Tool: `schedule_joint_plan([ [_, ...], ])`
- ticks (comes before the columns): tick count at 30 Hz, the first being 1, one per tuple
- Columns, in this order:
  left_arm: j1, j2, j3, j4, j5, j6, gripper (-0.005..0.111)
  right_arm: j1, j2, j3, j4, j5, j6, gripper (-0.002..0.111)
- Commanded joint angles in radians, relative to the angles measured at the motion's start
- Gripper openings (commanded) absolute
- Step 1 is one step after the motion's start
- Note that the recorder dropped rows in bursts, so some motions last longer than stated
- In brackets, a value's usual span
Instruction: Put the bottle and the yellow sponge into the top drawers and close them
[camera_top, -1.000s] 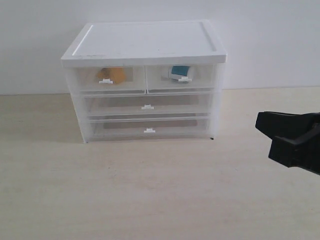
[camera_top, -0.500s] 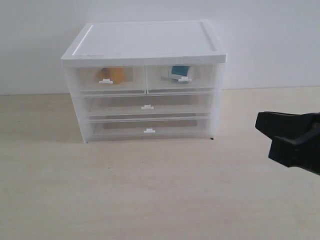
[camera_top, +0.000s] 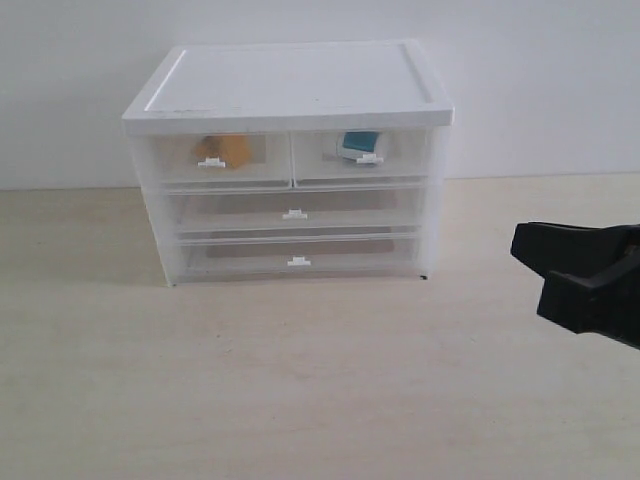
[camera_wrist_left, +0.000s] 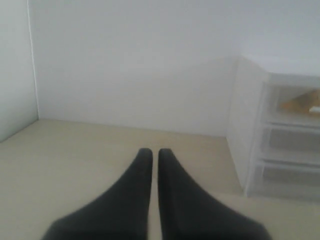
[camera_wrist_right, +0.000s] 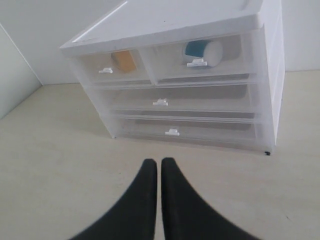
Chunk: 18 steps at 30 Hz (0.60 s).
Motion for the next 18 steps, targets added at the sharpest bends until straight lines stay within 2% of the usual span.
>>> schedule_joint_plan([
  [1, 0.003, -0.004, 0.004, 0.006, 0.107, 0.036, 0.004, -0.002, -0.004, 0.002, -0.006, -0.011, -0.006, 0.000],
  [6, 0.003, -0.004, 0.004, 0.002, 0.228, 0.030, 0.004, -0.002, -0.004, 0.002, -0.006, -0.014, -0.006, 0.000],
  [10, 0.003, -0.004, 0.004, -0.001, 0.228, 0.016, 0.004, -0.002, -0.004, 0.002, -0.006, -0.014, -0.006, 0.000],
  [11, 0.003, -0.004, 0.004, 0.032, 0.223, 0.016, 0.004, -0.002, -0.004, 0.002, -0.006, -0.014, -0.006, 0.000],
  [12, 0.003, -0.004, 0.004, 0.170, 0.219, 0.016, 0.004, -0.002, -0.004, 0.002, -0.006, -0.014, -0.006, 0.000],
  [14, 0.003, -0.004, 0.004, 0.315, 0.213, 0.016, 0.004, -0.002, -0.004, 0.002, -0.006, -0.014, -0.006, 0.000],
  [16, 0.003, -0.004, 0.004, 0.301, 0.213, 0.016, 0.004, -0.002, -0.004, 0.002, -0.006, -0.014, -0.006, 0.000],
  [18, 0.003, -0.004, 0.004, 0.212, 0.213, 0.016, 0.004, -0.002, -0.004, 0.002, -0.006, -0.014, -0.006, 0.000],
])
